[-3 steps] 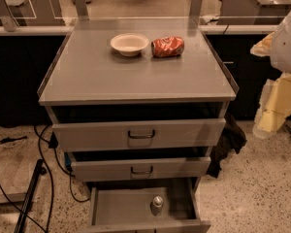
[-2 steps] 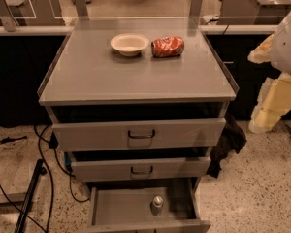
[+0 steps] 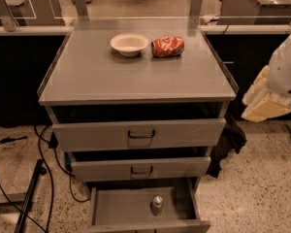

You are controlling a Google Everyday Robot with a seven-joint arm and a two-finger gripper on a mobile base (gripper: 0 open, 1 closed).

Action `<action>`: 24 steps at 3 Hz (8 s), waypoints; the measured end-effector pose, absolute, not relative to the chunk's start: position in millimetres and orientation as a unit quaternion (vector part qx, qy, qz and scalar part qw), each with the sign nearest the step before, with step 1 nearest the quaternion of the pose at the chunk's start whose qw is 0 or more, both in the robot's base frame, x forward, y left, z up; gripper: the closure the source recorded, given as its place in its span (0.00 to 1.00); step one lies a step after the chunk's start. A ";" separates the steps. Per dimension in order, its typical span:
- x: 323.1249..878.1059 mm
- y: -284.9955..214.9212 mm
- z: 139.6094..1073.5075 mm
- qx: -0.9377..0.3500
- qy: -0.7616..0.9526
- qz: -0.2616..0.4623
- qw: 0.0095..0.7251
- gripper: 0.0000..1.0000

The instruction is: Pick redbull can from bottom drawer and place on counter

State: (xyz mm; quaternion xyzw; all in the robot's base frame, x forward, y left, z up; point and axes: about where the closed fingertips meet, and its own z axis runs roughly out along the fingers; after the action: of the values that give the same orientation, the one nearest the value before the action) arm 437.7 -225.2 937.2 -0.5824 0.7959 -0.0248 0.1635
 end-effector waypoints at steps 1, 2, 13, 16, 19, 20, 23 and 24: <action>432.3 -228.6 882.7 -0.566 0.808 0.002 0.164 0.87; 425.8 -228.8 803.4 -0.542 0.821 0.038 0.176 1.00; 468.1 -181.8 355.8 -0.504 0.793 0.216 0.265 1.00; 490.7 -174.1 303.7 -0.502 0.787 0.217 0.288 1.00; 515.0 -154.1 253.6 -0.507 0.776 0.221 0.301 0.59; 519.4 -146.5 240.7 -0.512 0.771 0.225 0.303 0.54; 529.4 -118.2 212.2 -0.525 0.752 0.250 0.311 0.41; 534.0 -108.1 205.2 -0.526 0.744 0.258 0.321 0.41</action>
Offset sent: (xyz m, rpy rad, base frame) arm -0.0211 -0.0036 -0.2278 0.2383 0.1226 -0.1107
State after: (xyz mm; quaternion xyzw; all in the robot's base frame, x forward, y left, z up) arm 534.0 -108.1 205.2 -0.5262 0.7437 0.2585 0.3214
